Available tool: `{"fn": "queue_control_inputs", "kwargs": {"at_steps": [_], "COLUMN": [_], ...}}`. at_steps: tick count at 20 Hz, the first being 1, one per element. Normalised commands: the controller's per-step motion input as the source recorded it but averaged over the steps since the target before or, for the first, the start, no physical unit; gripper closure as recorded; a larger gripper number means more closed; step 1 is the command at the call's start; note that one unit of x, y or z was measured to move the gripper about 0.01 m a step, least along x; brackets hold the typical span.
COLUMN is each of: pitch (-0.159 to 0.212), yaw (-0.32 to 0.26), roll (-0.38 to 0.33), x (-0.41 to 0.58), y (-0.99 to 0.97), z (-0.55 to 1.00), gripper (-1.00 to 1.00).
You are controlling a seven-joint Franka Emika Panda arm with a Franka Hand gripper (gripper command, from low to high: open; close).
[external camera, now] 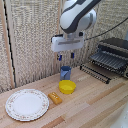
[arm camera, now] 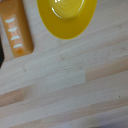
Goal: Please reach out your grabber to the yellow dish. Tenderly grip the yellow dish using your grabber. Set the yellow dish on the baking sheet. Posit your grabber on the rim of the baking sheet carrying the yellow dish. Mindfully slide the baking sheet with the yellow dish into the oven. Let go of your grabber's hold on the baking sheet's edge when it is entirely in the oven.
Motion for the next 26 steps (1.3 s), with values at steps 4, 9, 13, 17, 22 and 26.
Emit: {"fn": "queue_control_inputs", "kwargs": {"at_steps": [4,9,13,17,22,26], "pitch": [0.0,0.036,0.051,0.115,0.083,0.005], "yaw": [-0.05,-0.018,-0.007,-0.013,-0.003,0.0], "roll": [0.001,-0.01,-0.027,-0.063,-0.075,-0.054], "x": [-0.016,0.0,-0.009,-0.031,0.0,0.0], "y": [-0.33,-0.23,-0.12,-0.04,-0.05,-0.01], "z": [-0.49,-0.55,-0.52,-0.48,-0.5,-0.4], "gripper": [-1.0,-1.0,-1.0,-1.0,-1.0,-1.0]}}
